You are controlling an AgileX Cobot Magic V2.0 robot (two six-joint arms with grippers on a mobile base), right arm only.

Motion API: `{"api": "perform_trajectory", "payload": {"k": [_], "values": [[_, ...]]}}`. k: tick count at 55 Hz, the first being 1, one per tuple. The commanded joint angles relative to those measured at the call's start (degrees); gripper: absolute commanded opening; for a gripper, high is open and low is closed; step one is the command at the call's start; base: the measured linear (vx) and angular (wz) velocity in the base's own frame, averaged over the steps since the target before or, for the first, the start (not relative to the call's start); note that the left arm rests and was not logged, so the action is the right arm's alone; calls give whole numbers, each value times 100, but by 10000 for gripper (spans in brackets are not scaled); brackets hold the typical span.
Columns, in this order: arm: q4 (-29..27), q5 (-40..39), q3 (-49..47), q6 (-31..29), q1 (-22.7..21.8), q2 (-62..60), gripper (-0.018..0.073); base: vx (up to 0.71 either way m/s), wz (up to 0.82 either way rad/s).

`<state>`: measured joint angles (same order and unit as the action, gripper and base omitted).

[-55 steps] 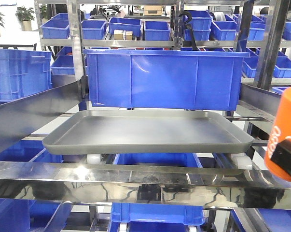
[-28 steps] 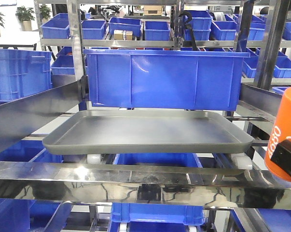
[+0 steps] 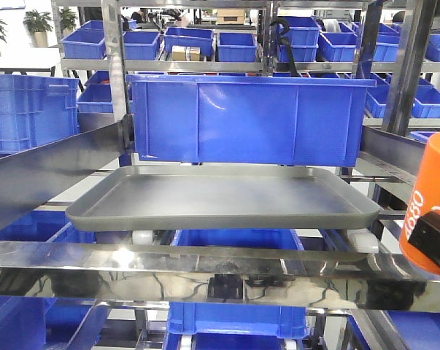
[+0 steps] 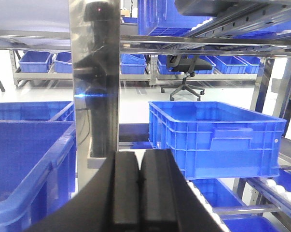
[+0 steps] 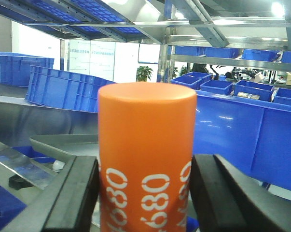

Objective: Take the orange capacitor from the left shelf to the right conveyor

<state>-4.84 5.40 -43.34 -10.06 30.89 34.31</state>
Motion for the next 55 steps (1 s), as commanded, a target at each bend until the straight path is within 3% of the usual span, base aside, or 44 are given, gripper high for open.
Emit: {"api": "perform_trajectory", "payload": {"k": [1, 55], "values": [[47, -483, -169, -38, 1, -13, -9, -3, 0], [47, -485, -169, -38, 1, -13, -8, -20, -3]]}}
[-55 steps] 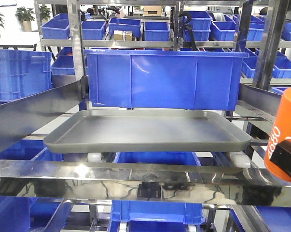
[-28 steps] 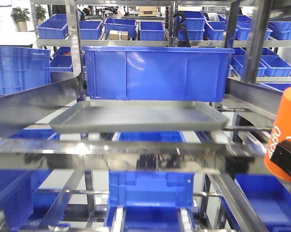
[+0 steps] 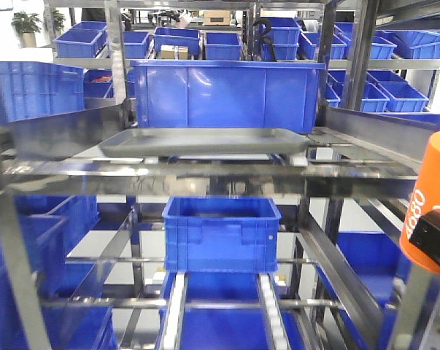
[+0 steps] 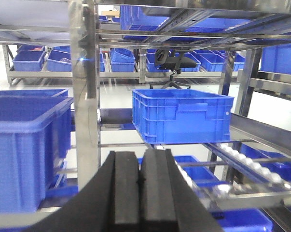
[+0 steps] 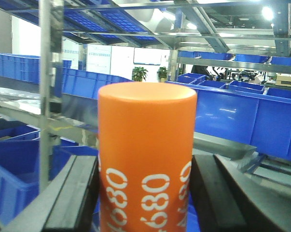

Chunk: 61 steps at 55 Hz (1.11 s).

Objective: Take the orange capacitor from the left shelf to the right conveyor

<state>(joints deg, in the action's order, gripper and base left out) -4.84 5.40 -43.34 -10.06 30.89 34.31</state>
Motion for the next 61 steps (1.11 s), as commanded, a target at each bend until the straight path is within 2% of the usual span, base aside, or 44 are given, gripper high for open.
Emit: {"api": "perform_trajectory", "payload": {"k": [1, 34, 61], "values": [[47, -485, -169, -38, 1, -13, -8, -27, 2], [47, -485, -169, -51, 1, -13, -8, -25, 5], [47, -485, -169, -51, 1, -13, -7, -13, 34]]}}
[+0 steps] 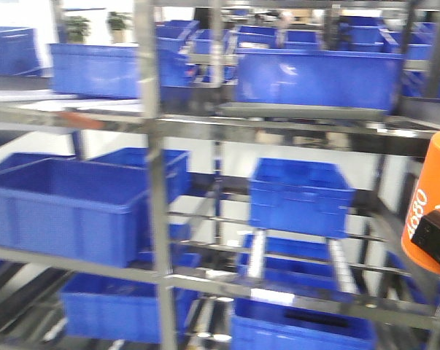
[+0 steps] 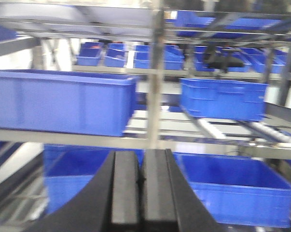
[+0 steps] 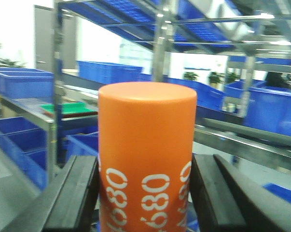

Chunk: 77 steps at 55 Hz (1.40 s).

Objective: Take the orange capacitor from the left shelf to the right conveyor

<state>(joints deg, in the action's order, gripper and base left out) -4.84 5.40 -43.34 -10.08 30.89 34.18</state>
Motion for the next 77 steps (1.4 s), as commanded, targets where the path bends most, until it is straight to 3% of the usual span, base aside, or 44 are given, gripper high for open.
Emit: {"api": "perform_trajectory", "payload": {"k": [1, 77], "values": [[47, -485, -169, -48, 1, 0, -7, -8, 44], [47, -484, -169, -48, 1, 0, -7, 3, 61]]}}
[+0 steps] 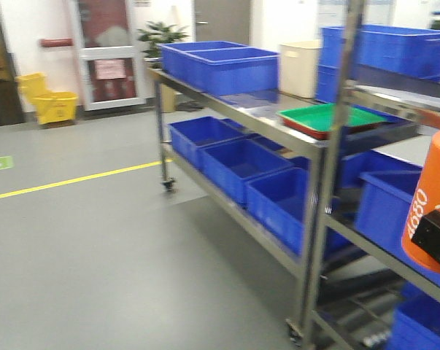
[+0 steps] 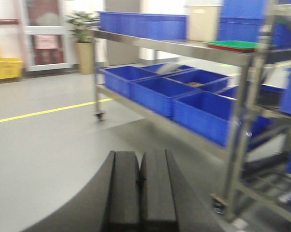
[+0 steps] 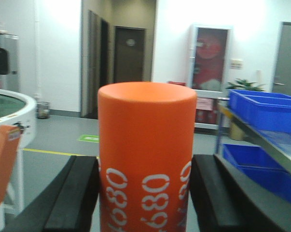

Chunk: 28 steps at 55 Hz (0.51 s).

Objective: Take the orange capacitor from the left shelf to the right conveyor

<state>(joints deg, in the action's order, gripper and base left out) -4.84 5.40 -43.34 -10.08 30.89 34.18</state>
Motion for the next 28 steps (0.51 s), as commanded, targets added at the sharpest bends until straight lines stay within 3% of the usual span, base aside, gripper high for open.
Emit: {"api": "perform_trajectory", "payload": {"k": [1, 28], "values": [[47, -484, -169, -48, 1, 0, -7, 16, 67], [47, -484, -169, -48, 1, 0, -7, 21, 78]]}}
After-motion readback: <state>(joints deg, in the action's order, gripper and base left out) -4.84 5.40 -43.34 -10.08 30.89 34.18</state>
